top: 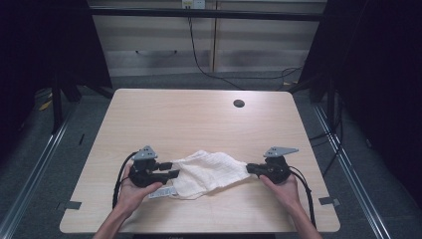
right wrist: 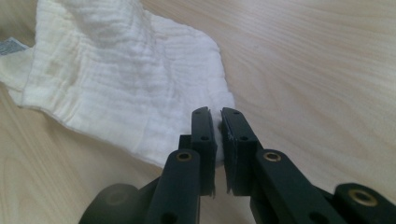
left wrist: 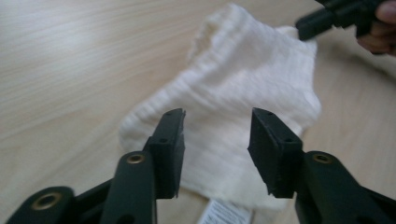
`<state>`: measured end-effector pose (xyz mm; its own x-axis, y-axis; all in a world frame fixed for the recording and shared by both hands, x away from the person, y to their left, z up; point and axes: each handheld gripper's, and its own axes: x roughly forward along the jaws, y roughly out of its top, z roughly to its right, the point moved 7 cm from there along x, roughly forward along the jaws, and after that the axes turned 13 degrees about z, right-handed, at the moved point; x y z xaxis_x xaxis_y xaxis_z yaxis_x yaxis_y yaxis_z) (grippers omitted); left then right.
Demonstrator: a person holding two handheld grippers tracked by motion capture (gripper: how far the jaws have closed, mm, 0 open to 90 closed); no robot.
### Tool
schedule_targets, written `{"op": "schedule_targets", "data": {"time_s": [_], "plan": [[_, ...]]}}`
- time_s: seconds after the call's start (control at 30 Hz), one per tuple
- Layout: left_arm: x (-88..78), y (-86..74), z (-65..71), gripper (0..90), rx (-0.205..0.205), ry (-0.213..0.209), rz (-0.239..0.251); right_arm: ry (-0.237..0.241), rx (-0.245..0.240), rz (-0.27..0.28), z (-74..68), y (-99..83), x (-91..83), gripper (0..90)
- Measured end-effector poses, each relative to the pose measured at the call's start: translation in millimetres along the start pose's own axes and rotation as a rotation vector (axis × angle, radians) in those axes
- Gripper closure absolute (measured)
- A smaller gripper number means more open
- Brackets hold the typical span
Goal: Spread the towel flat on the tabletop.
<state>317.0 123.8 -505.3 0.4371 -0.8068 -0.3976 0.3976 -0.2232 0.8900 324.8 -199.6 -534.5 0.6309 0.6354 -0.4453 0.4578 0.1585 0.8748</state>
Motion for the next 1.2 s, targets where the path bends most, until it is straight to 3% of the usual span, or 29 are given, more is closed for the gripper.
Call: {"op": "schedule_targets", "data": {"time_s": [0.03,0.2,0.37,0.43,0.5,0.6,0.77,0.83,0.9,0.93,1.07,1.13,1.17,1.2], "plan": [[-0.8,-4.9,3.5,63.7,0.005,-0.016,-0.015,0.001,0.008,0.006,0.0,-2.2,-1.3,83.4],[3.2,-30.1,12.9,66.9,0.025,-0.080,-0.061,-0.002,0.025,0.021,-0.3,-3.8,-1.6,82.0],[6.6,-30.6,20.4,65.1,0.024,-0.116,-0.046,-0.006,0.031,0.026,0.8,-3.3,-1.4,80.6],[9.2,-32.3,24.8,66.3,0.048,-0.102,-0.053,-0.008,0.030,0.019,1.3,-4.3,-1.5,80.1],[13.2,-36.4,30.2,66.3,0.048,-0.127,-0.069,0.000,0.037,0.019,0.7,-4.8,-1.6,80.1],[17.3,-42.1,30.9,66.1,0.067,-0.119,-0.106,0.002,0.038,0.021,0.3,-4.6,-2.1,80.0],[19.2,-44.5,31.7,59.5,0.092,-0.099,-0.121,0.011,0.044,0.029,0.8,-4.5,-2.9,79.4],[19.1,-45.6,33.1,58.7,0.120,-0.079,-0.124,0.013,0.044,0.028,1.0,-4.7,-3.2,79.0],[18.4,-45.6,30.9,65.5,0.126,-0.069,-0.125,0.016,0.050,0.035,0.7,-4.0,-3.3,77.8],[17.4,-46.1,29.9,75.4,0.124,-0.063,-0.126,0.023,0.054,0.044,0.3,-3.1,-3.8,74.5],[14.7,-46.7,28.9,81.8,0.115,-0.073,-0.123,0.034,0.051,0.057,-0.7,-1.6,-5.0,70.7],[12.4,-44.2,28.5,84.8,0.095,-0.088,-0.106,0.043,0.052,0.065,-1.6,-1.0,-5.3,69.9],[9.6,-41.0,27.1,85.0,0.062,-0.105,-0.081,0.052,0.048,0.068,-2.6,-0.6,-5.5,69.9],[9.6,-41.0,27.1,85.2,0.062,-0.105,-0.081,0.052,0.048,0.068,-2.6,-0.6,-5.5,69.9]]}}
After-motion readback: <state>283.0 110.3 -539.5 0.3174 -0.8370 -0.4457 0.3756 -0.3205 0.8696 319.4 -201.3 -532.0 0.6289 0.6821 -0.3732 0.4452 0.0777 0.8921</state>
